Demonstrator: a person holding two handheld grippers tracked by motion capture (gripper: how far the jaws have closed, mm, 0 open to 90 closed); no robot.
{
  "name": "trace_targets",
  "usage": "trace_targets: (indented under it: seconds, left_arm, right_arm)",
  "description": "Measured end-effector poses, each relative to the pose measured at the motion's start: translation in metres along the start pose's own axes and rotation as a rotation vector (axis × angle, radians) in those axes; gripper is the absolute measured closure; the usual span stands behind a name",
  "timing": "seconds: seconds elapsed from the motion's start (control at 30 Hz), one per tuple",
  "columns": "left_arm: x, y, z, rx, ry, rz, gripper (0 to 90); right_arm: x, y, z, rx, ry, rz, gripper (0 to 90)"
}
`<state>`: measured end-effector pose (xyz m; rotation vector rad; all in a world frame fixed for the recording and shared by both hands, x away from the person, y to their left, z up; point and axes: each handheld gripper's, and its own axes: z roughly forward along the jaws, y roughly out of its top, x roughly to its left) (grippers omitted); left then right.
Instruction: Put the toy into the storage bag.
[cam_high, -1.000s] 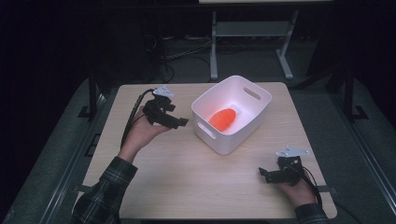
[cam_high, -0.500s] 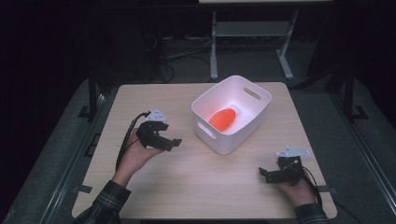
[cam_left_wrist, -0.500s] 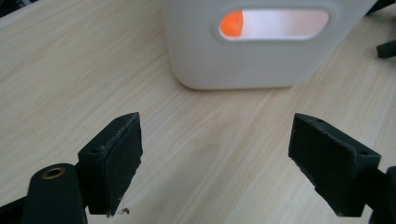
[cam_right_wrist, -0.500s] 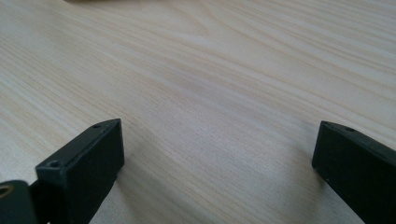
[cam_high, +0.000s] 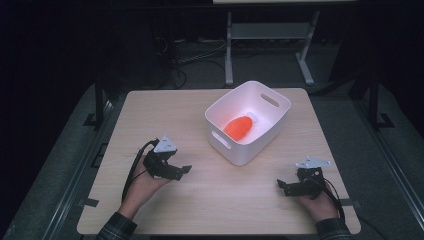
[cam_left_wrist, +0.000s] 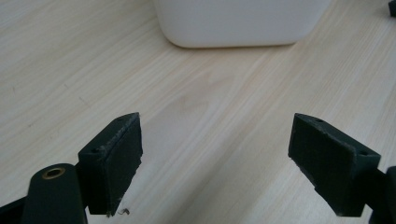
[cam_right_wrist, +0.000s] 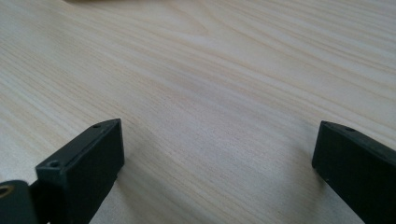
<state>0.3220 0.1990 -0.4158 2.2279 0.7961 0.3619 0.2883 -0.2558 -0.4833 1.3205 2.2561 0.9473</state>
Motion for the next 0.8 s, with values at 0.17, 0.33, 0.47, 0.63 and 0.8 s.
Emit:
trace_targets:
  seconds: [0.17, 0.33, 0.47, 0.63, 0.8]
  left_arm:
    - [-0.005, -0.017, 0.003, -0.005, 0.0, -0.014, 16.7]
    - [-0.005, -0.029, 0.004, -0.003, 0.008, -0.031, 16.7]
    - [-0.006, -0.038, 0.007, 0.01, 0.007, -0.036, 16.7]
    - [-0.007, -0.046, 0.013, 0.038, 0.009, -0.029, 16.1]
    - [-0.01, -0.048, 0.018, 0.064, 0.018, -0.01, 14.9]
  right_arm:
    - [0.0, 0.0, 0.0, 0.001, 0.0, 0.0, 1.9]
    - [0.0, 0.0, 0.0, 0.001, -0.001, 0.0, 1.9]
    - [0.0, 0.0, 0.0, 0.0, -0.001, 0.001, 1.9]
    - [0.0, 0.0, 0.0, 0.0, -0.001, 0.001, 1.9]
    - [0.0, 0.0, 0.0, 0.0, -0.001, 0.001, 1.9]
